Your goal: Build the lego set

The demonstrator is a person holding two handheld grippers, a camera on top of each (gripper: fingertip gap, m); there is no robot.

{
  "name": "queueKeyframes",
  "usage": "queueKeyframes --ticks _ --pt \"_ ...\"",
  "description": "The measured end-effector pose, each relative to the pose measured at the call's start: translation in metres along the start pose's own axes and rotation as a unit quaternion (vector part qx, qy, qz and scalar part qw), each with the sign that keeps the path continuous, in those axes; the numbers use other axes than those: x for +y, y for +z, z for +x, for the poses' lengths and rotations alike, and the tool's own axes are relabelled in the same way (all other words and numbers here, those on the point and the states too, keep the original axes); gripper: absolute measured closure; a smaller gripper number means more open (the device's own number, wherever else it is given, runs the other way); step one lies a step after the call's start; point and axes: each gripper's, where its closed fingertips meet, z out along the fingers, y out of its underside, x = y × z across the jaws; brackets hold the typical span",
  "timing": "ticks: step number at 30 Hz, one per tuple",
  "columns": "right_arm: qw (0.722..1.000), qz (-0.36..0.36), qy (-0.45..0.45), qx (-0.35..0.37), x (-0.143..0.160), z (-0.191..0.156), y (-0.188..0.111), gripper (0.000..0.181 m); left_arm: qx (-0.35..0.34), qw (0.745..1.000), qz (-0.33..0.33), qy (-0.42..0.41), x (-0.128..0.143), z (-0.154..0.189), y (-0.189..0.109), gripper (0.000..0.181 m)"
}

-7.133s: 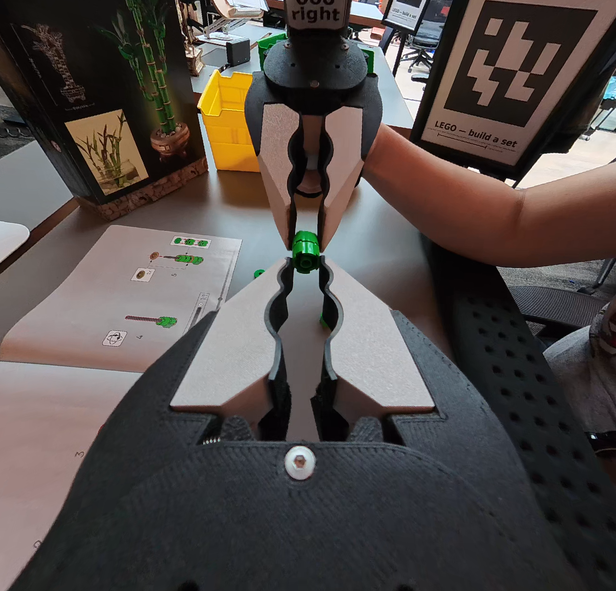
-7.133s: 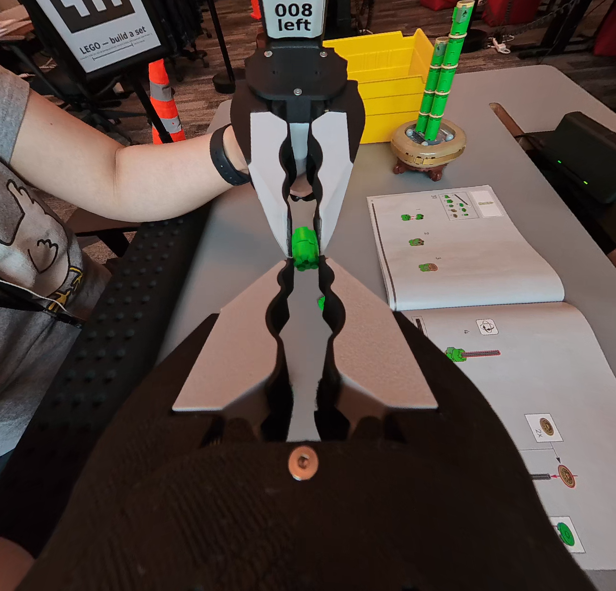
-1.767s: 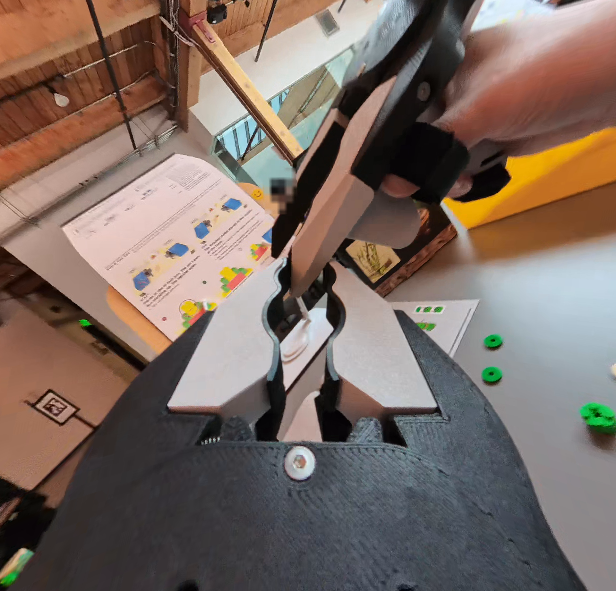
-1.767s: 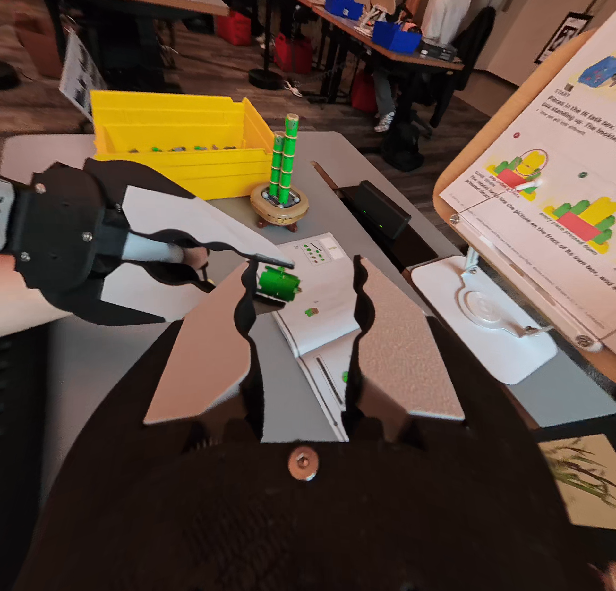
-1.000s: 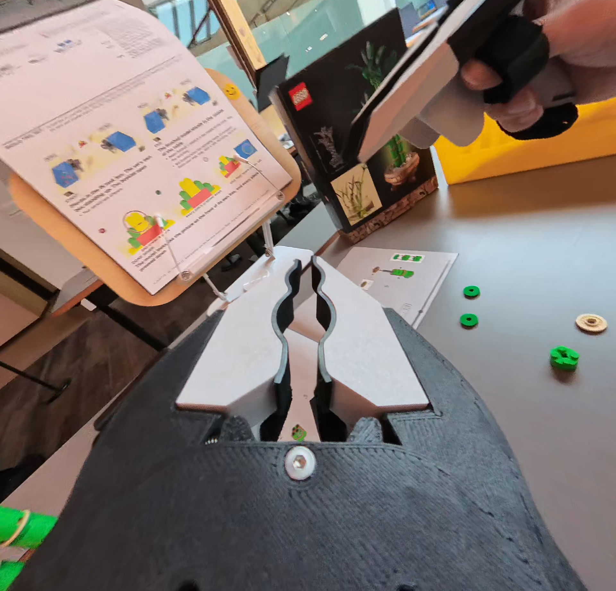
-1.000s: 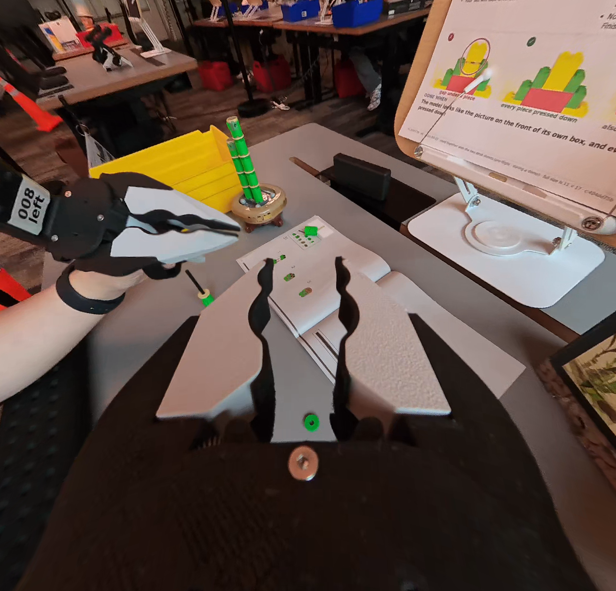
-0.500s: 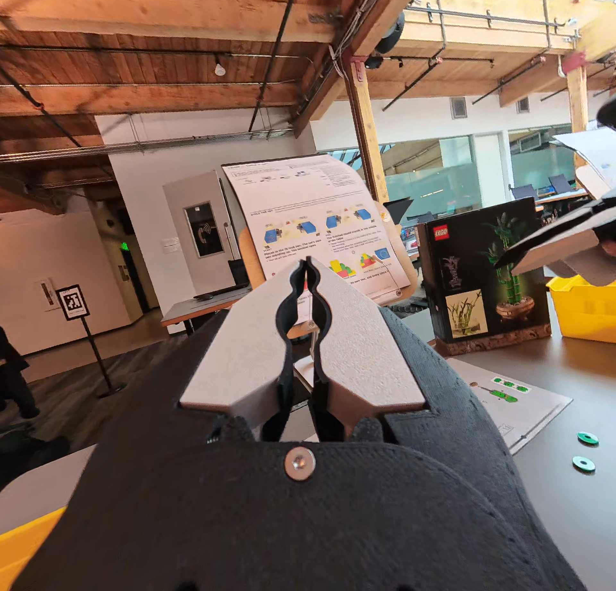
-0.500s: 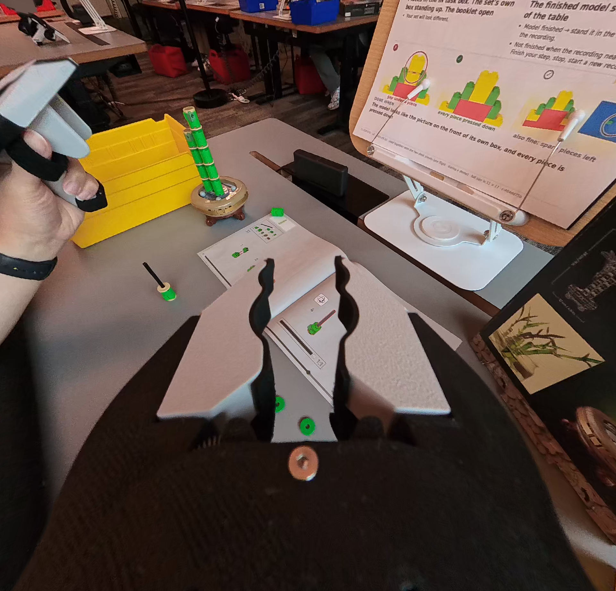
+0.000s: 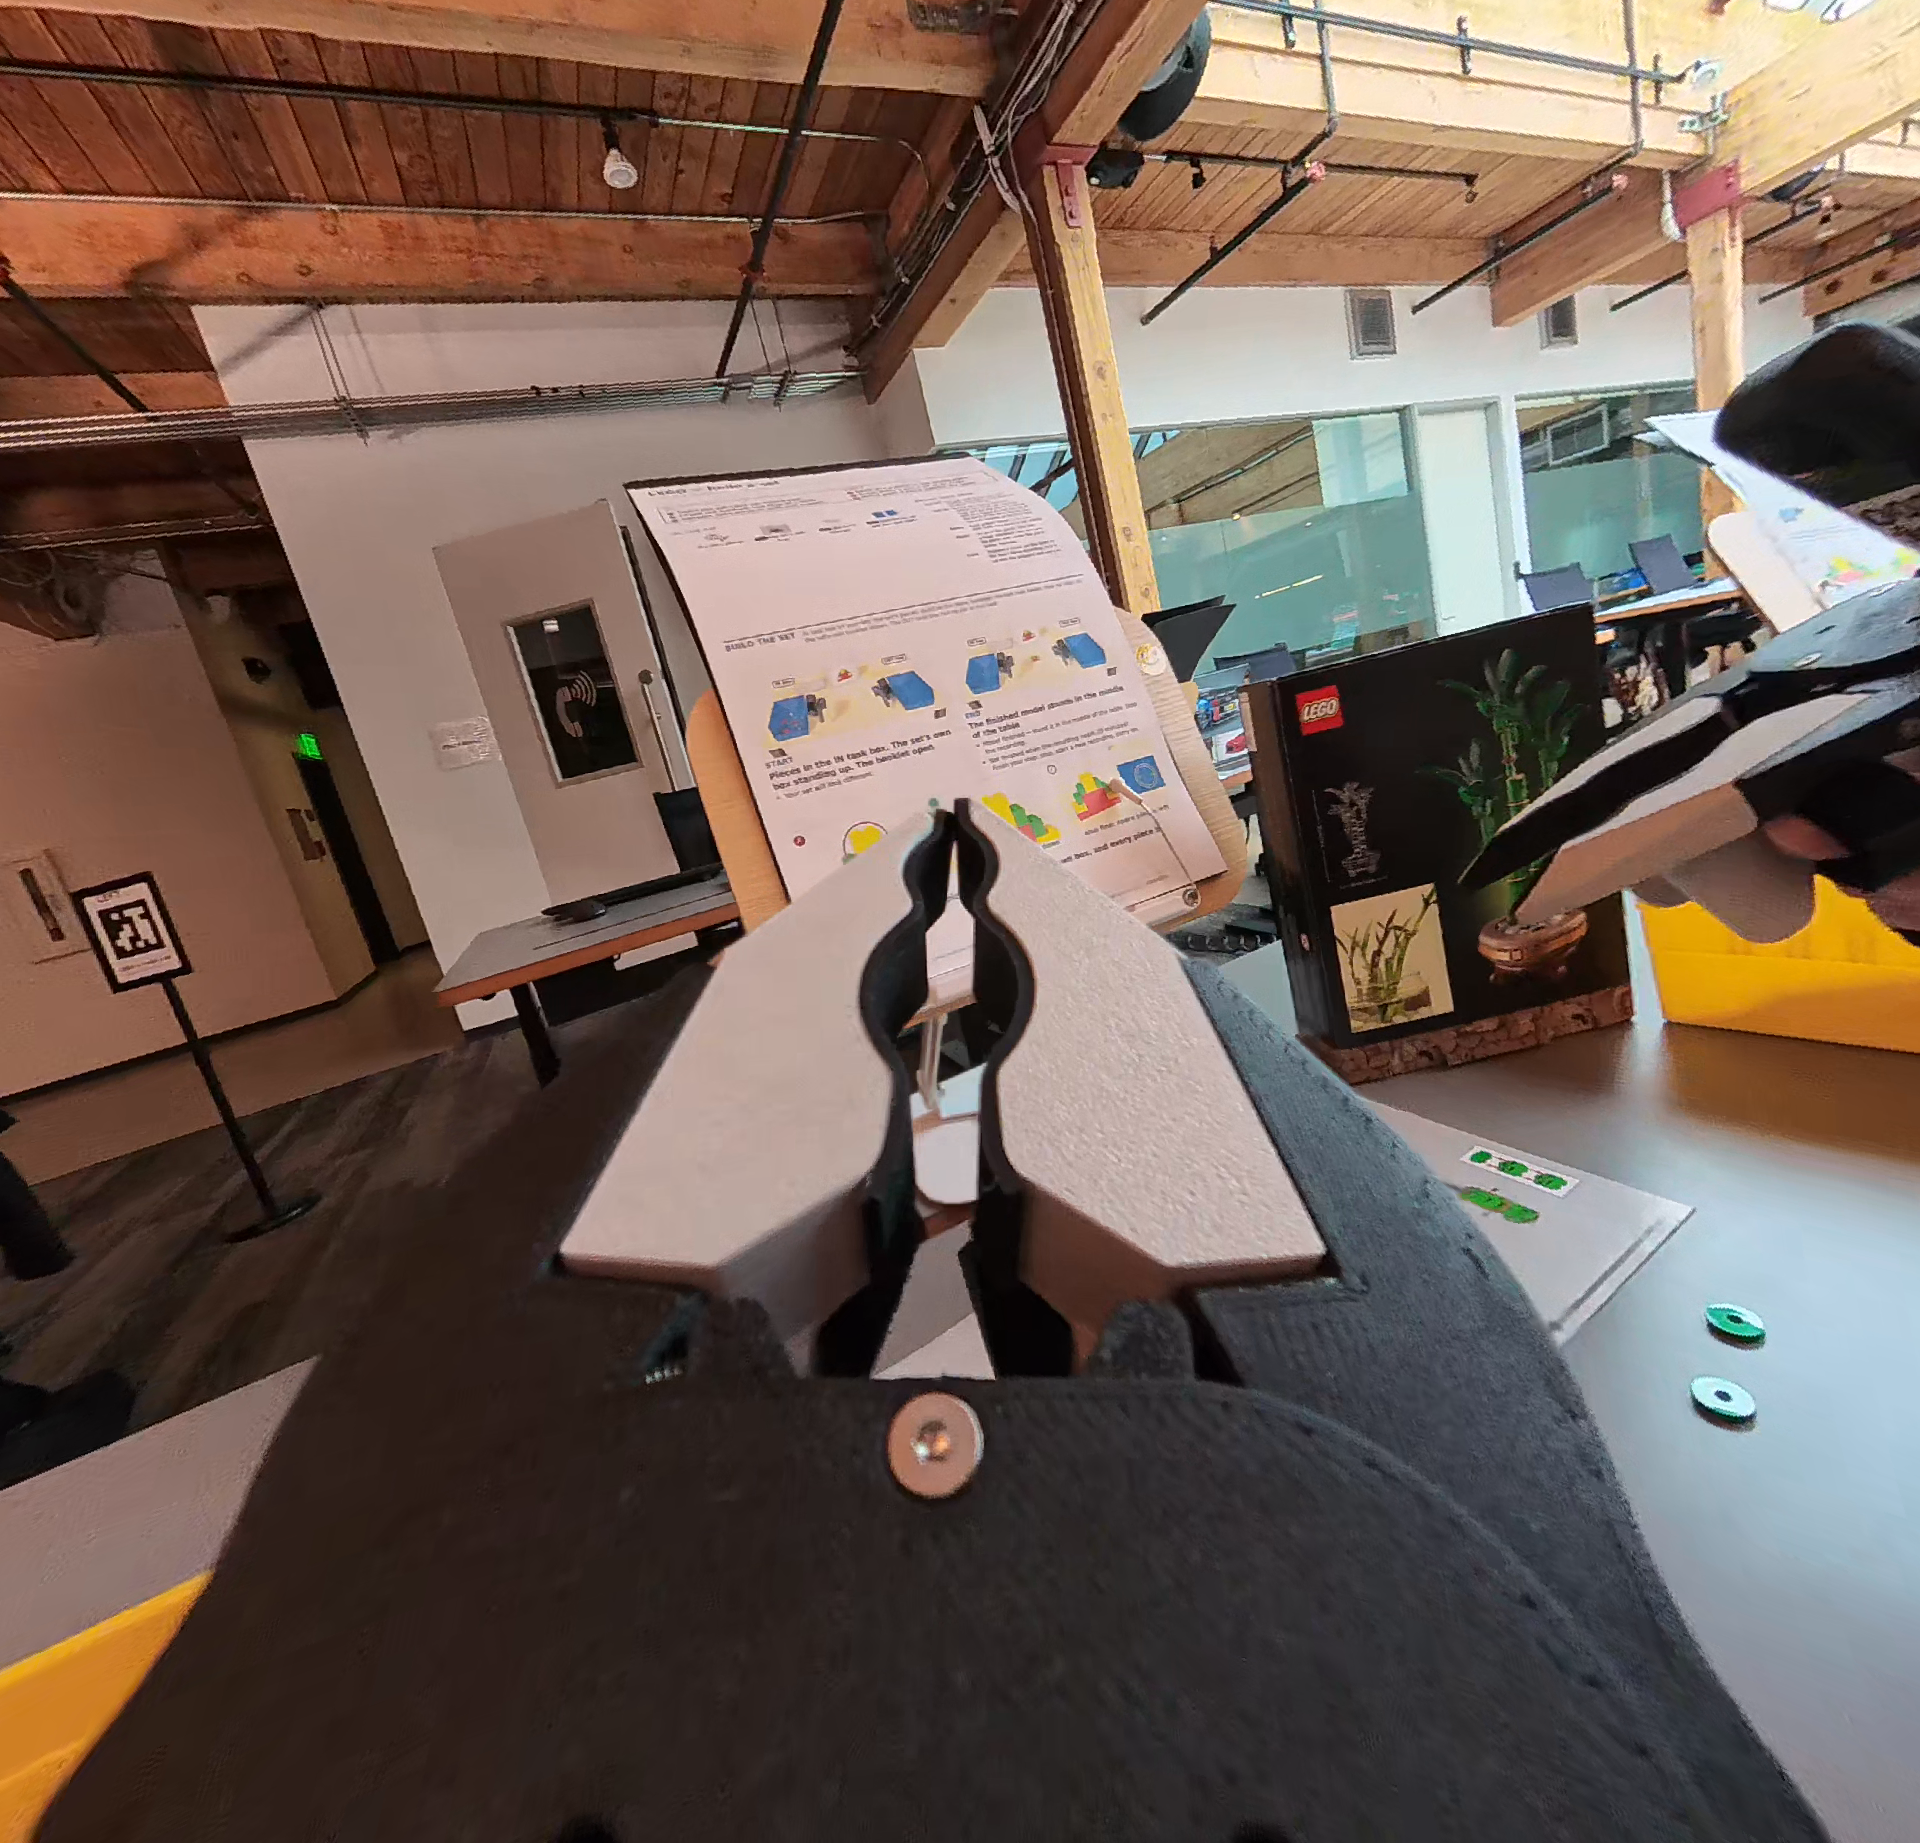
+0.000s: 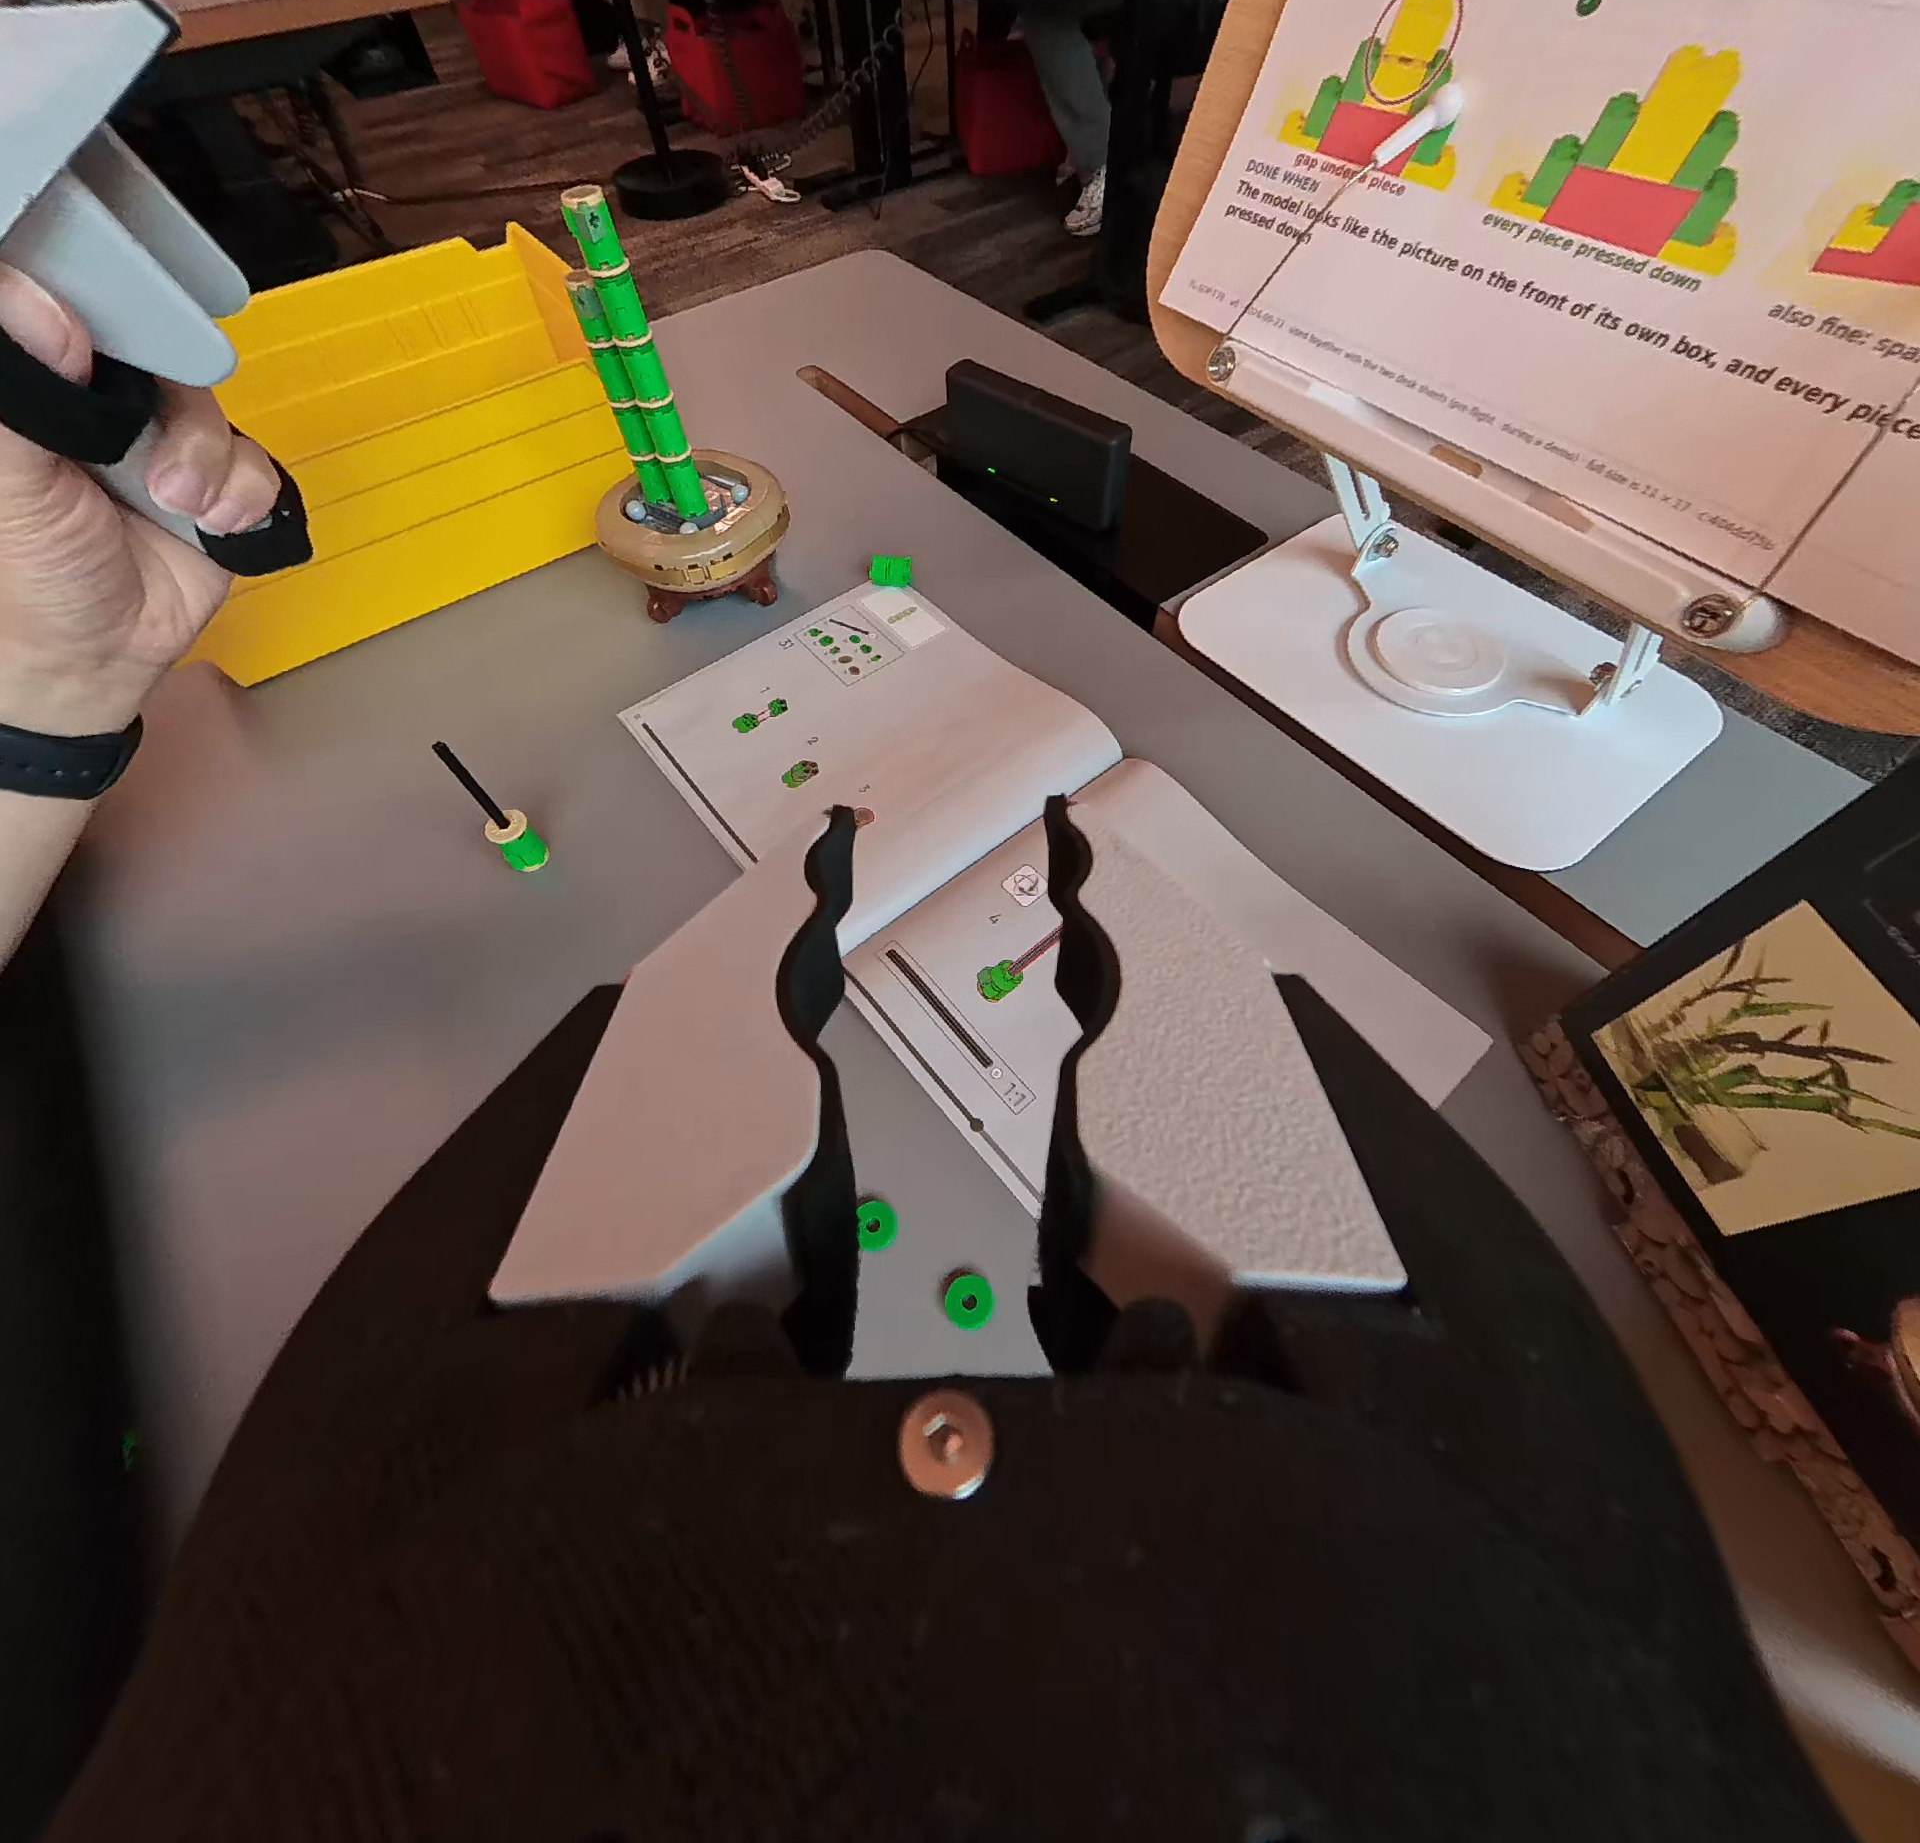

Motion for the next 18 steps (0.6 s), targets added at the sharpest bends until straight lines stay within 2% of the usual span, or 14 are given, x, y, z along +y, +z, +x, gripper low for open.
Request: queueKeyframes --ticks 9,18 --pt "1.0 -0.019 -0.009 -0.017 0.005 -0.01 0.013 0.144 0.028 1.0 -0.006 -0.012 -0.003 0.007 0.001 0.181" --pt "0.998 -0.043 -0.035 -0.02 0.013 -0.016 0.018 0.142 0.044 0.999 -0.021 -0.025 0.004 0.01 0.003 0.181"
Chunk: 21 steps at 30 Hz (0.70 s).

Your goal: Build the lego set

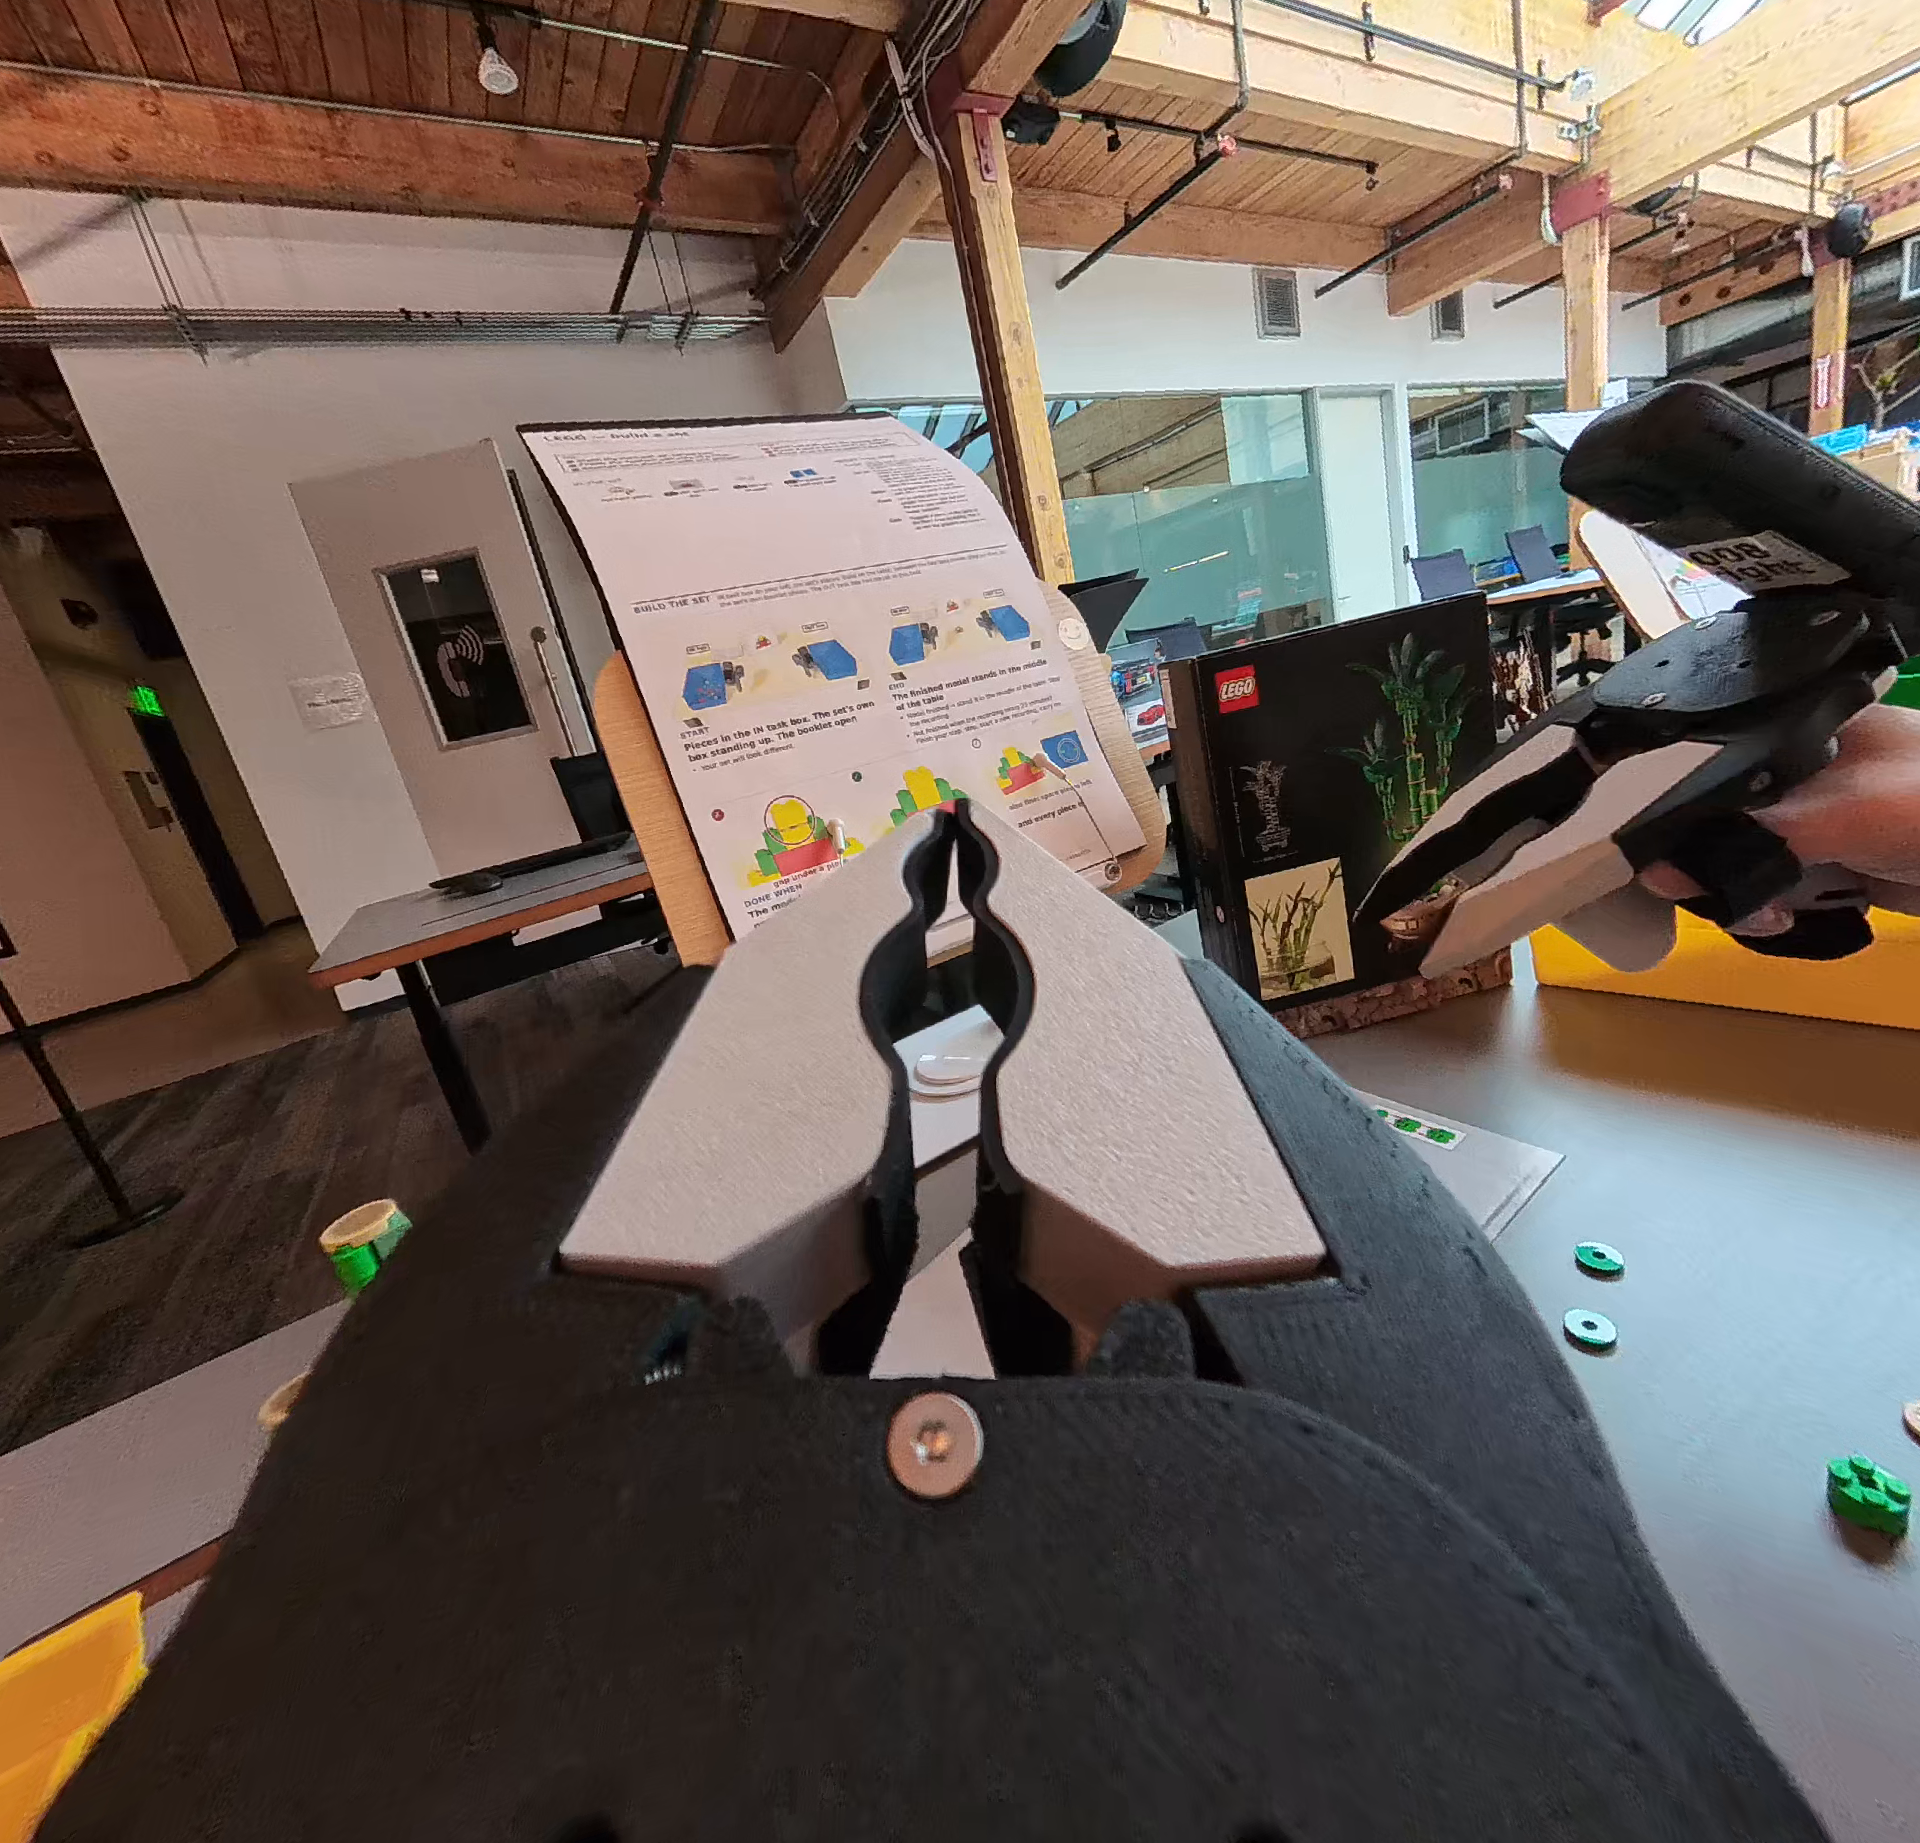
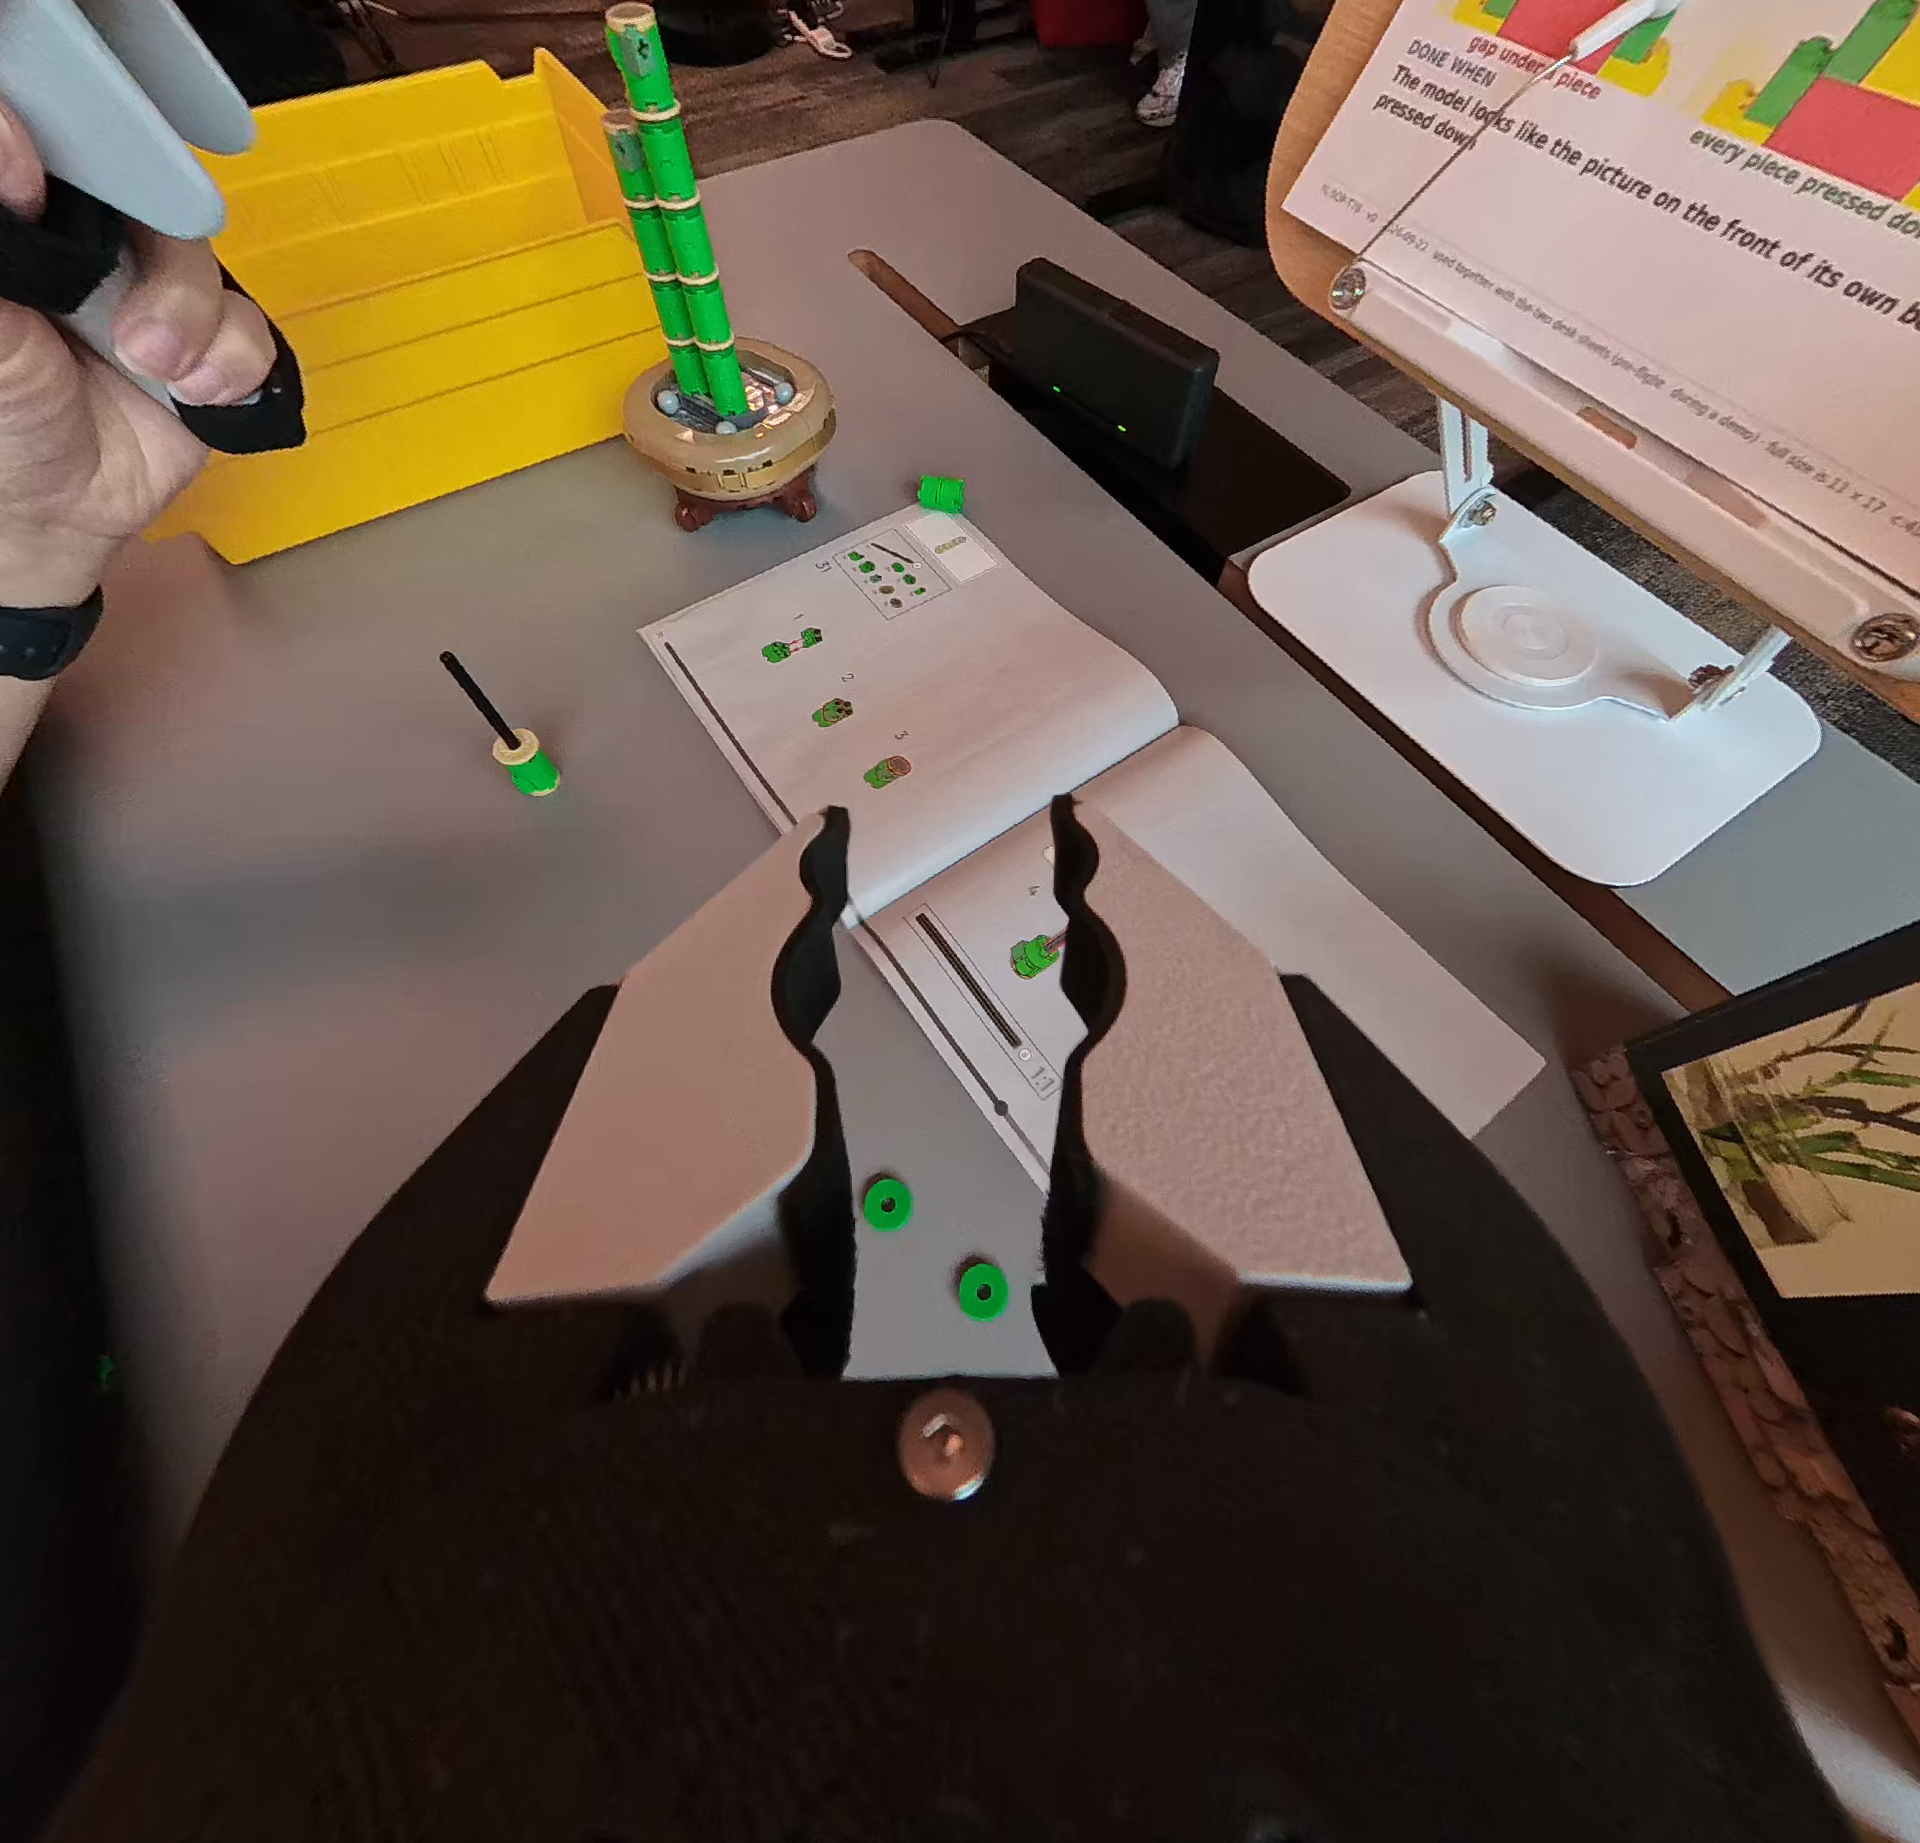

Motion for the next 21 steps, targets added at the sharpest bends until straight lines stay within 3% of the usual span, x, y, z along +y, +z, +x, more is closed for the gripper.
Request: queueKeyframes --ticks 6,15,18,21 --pt "0.999 -0.013 -0.038 0.02 -0.003 -0.006 -0.016 0.138 0.028 1.0 0.007 -0.008 -0.029 0.014 -0.007 0.181" --pt "0.995 0.051 0.004 0.084 0.001 -0.013 -0.053 0.141 -0.015 0.999 0.016 -0.05 -0.055 0.005 -0.033 0.181" --pt "0.992 0.063 0.032 0.104 0.015 -0.013 -0.061 0.142 -0.048 0.996 0.013 -0.076 -0.053 -0.006 -0.046 0.181" --pt "0.987 0.072 0.041 0.141 0.033 -0.007 -0.074 0.145 -0.087 0.992 -0.001 -0.089 -0.035 -0.018 -0.068 0.181"
